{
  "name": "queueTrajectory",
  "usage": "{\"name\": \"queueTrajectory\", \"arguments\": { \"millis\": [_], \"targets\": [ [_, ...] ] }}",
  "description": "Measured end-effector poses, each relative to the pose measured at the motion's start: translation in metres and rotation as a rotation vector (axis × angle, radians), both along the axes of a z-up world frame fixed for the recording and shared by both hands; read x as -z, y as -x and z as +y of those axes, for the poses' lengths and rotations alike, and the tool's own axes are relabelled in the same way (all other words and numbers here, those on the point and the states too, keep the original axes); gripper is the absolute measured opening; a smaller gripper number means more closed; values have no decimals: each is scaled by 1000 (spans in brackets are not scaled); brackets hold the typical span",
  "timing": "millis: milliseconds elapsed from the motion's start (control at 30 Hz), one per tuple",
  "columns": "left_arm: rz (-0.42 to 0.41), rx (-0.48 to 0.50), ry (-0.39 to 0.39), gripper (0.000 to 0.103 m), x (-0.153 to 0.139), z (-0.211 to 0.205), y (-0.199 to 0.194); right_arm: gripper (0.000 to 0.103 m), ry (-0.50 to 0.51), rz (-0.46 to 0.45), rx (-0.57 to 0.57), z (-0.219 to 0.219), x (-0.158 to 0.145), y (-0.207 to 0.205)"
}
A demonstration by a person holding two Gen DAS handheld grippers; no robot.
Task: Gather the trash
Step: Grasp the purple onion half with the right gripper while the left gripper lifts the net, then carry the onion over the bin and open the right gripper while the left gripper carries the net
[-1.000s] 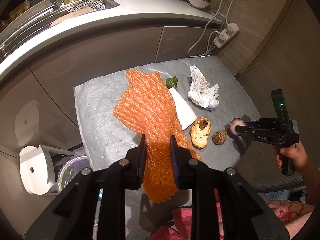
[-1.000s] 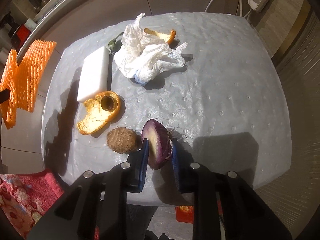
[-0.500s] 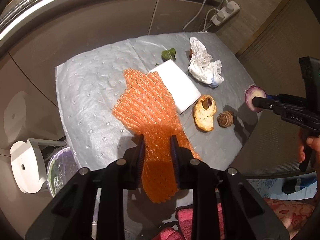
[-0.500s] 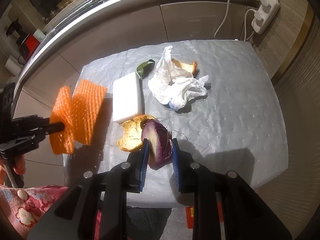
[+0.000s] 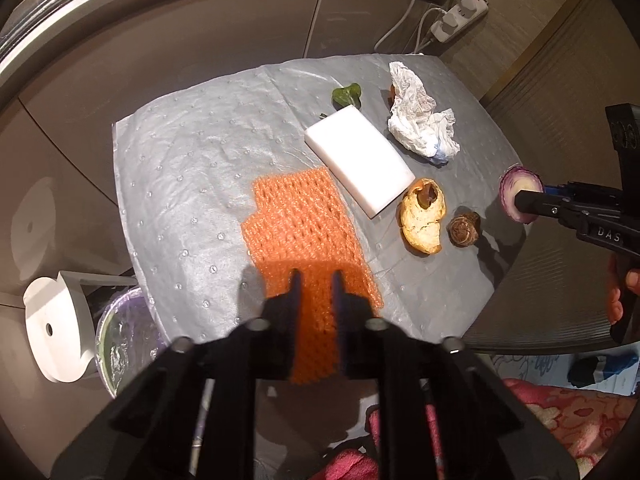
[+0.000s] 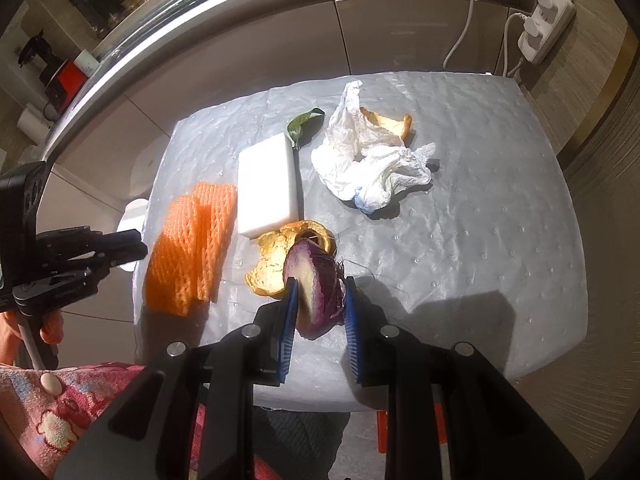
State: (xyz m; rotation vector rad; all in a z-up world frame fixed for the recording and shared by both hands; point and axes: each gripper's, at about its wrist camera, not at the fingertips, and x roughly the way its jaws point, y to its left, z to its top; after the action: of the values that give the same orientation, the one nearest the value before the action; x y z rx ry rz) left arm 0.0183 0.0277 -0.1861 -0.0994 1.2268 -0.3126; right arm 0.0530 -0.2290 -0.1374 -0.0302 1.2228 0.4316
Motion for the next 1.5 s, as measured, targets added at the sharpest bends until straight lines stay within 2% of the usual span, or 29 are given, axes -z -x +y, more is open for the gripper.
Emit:
{"name": "queueTrajectory", "arguments": {
  "millis": [100,200,267,333,400,500,567,633,733,833,1100,1300,1500],
  "targets": [
    [-19,-32,2,6,-3,11,5,23,-2,-6,-32,11,-4,0],
    [32,-55,9,6,7,22,4,23,-3,-13,-59,23,-7,-1],
    [75,-84,19,14,16,27,3,23,-9,-15,-67,28,-9,-1],
    [103,-111,31,65,21,29,2,23,-14,-17,-73,33,-11,0],
    [80,-132,23,73,22,27,4,23,-13,-17,-81,36,-12,2],
    [101,-100,14,73,31,16,1,23,-9,-10,-87,37,-12,5],
    [107,-79,-22,59,41,8,-2,23,-6,-4,-84,34,-11,6],
    [152,-49,-30,17,53,1,-4,23,-3,-2,-78,31,-10,8],
    [125,-61,-29,16,48,2,0,23,-3,-3,-73,28,-10,9],
    [96,-69,7,15,30,11,4,23,-5,-5,-77,29,-11,9],
    [-13,-138,59,15,-24,64,27,23,-9,-16,-143,62,-20,15],
    [-17,-225,-25,15,-20,120,54,23,-41,-19,-235,116,-29,27],
    [-17,-304,-91,15,-16,172,88,23,-93,17,-431,215,-16,61]
  ]
}}
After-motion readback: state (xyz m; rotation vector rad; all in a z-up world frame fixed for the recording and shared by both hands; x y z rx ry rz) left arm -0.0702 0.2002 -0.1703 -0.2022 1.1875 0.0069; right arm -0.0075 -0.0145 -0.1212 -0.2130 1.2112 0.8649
